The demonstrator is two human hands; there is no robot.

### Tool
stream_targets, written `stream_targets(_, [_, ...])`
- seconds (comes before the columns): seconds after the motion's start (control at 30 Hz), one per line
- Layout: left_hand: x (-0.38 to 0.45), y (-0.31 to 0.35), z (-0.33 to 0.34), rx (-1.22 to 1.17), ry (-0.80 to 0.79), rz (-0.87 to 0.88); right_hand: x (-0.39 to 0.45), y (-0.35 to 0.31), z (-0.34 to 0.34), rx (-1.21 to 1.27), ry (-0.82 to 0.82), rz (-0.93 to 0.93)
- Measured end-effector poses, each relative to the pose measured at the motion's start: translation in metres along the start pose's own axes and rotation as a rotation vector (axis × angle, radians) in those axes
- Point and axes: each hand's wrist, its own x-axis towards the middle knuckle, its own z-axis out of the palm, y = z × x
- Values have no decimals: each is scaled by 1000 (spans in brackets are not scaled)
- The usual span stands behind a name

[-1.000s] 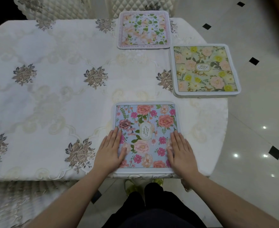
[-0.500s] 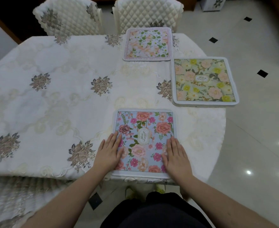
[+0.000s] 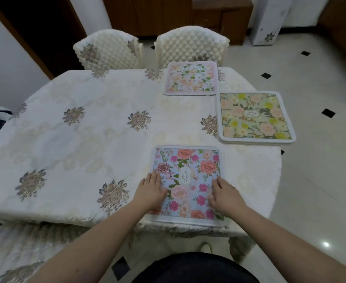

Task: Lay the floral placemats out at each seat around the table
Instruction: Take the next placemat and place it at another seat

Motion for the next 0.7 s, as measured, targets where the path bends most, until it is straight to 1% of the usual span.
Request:
stream_targets(0.07, [-4,7,-7,-55,-21,12,-7,-1,-11,35,-79,0])
stream_targets(0.13, [-12,11,-11,-65,-4,62,-18,2,-25,176,-149,26])
stream_targets(0.17, [-16,11,-12,-47,21,102,-24,5,-32,268,-139,58])
stream_targets(0.23, [-22,9,-16,-51,43,168,-39,15,-44,365,-35,122])
stream_targets(0.3, [-26,7,-27,-145,69,180,-55,22,-50,357,49,160])
stream_targets(0.37, [-27,8,-41,-198,107,194,-70,21,-51,348,53,175])
stream_targets(0.47, [-33,21,-58,-112,178,292,-86,10,-47,358,64,208])
stream_targets(0.57, [-44,35,-66,-32,268,396,-103,2,-42,323,169,256])
stream_targets(0.7, [-47,48,-71,1,277,362,-124,14,-41,230,295,327])
